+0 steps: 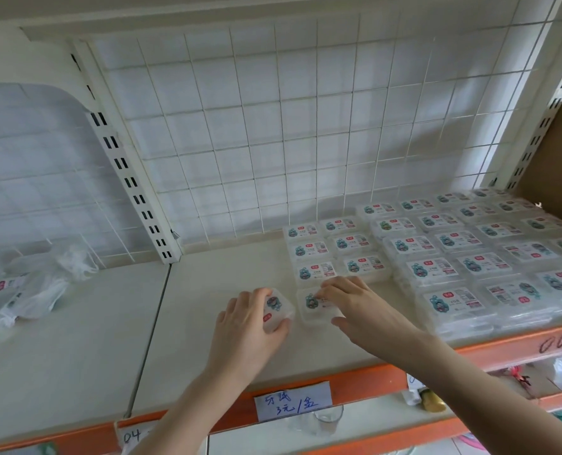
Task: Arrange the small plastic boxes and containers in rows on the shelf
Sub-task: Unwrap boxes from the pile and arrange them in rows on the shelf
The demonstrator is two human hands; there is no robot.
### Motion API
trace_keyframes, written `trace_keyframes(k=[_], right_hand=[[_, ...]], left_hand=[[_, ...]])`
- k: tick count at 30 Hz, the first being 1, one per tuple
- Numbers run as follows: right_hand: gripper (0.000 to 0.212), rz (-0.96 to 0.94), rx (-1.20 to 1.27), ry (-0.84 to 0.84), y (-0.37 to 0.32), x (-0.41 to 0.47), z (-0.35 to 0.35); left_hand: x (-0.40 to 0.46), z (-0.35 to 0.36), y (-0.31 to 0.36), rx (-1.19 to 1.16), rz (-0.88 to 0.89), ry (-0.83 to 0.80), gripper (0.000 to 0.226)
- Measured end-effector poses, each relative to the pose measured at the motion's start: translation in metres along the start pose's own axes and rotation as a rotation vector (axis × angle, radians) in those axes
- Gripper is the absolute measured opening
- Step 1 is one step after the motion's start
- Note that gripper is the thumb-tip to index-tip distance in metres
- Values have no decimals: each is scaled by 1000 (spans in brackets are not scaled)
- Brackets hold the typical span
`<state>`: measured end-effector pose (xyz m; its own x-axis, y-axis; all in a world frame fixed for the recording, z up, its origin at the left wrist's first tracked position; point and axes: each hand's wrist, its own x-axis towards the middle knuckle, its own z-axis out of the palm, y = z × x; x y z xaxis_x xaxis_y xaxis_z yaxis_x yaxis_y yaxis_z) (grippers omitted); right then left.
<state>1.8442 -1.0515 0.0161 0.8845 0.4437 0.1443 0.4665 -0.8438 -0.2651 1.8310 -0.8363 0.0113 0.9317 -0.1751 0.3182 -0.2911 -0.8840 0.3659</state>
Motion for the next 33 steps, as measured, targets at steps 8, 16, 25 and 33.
trace_keyframes(k=[8,16,25,33], right_hand=[[45,43,-24,34,-3,-5,0],[43,91,-55,28,-11,-6,-2],[49,82,-15,4,-10,-7,-8],[65,96,557,64,-34,-17,-32]], left_hand=[[1,-1,4,-32,33,11,51],[4,-6,11,-39,61,70,46],[11,-8,28,-89,67,107,62],[27,-16,63,-543,-84,180,66]])
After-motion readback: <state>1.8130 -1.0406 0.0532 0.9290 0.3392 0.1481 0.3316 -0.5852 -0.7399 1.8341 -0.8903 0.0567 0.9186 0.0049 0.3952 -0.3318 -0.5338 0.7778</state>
